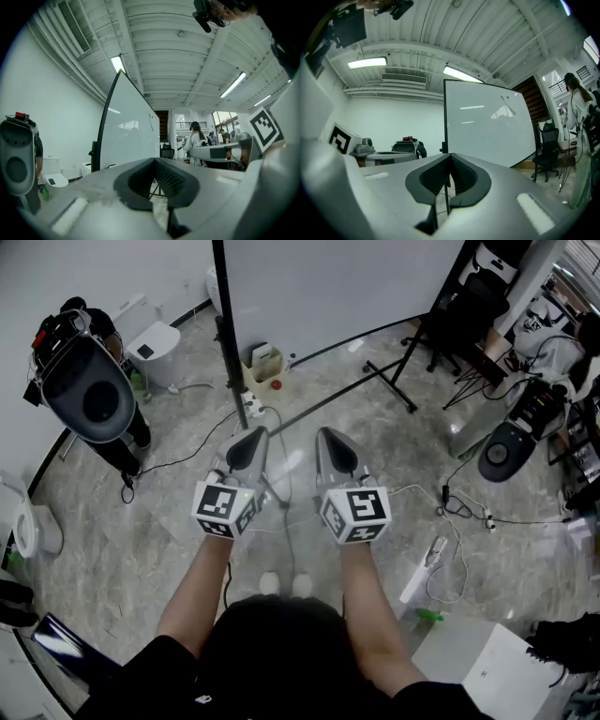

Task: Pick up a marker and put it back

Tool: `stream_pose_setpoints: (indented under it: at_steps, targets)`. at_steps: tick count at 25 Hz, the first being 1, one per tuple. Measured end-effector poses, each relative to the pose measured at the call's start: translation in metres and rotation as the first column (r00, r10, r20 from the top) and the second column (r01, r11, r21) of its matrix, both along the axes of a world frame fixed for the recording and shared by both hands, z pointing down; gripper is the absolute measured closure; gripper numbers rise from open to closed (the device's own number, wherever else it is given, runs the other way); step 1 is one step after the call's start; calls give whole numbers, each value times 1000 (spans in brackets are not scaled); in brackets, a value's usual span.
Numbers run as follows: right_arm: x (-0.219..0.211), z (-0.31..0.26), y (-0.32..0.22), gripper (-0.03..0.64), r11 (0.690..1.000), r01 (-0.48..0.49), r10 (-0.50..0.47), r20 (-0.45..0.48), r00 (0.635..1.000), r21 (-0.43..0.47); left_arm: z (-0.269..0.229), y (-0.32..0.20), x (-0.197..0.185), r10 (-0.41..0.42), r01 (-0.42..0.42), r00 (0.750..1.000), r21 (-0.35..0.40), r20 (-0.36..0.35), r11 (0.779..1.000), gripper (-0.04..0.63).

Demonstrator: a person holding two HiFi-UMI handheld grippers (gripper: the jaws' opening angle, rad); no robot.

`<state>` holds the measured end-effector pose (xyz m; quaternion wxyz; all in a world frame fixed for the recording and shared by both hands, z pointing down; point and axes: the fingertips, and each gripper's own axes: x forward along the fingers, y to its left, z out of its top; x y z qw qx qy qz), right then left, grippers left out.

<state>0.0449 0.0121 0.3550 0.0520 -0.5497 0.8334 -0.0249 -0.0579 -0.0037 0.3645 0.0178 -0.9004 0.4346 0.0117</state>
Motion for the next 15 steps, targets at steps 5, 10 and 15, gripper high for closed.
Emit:
stream_pose_setpoints:
  at_steps: [5, 10, 15]
  targets:
    - [6, 0, -1, 607, 1000, 0, 0, -5, 1000, -3, 1, 0, 3, -3, 3, 1000, -3, 3, 1000, 591]
    - [10, 1, -1, 607, 1000, 2, -2, 18, 1000, 1, 4, 0, 5, -9, 9, 1000, -5, 0, 1000, 591]
    - [16, 5, -2, 607, 1000, 7, -7, 22, 1000, -11, 4, 1, 10, -9, 9, 1000, -9, -7, 1000, 592]
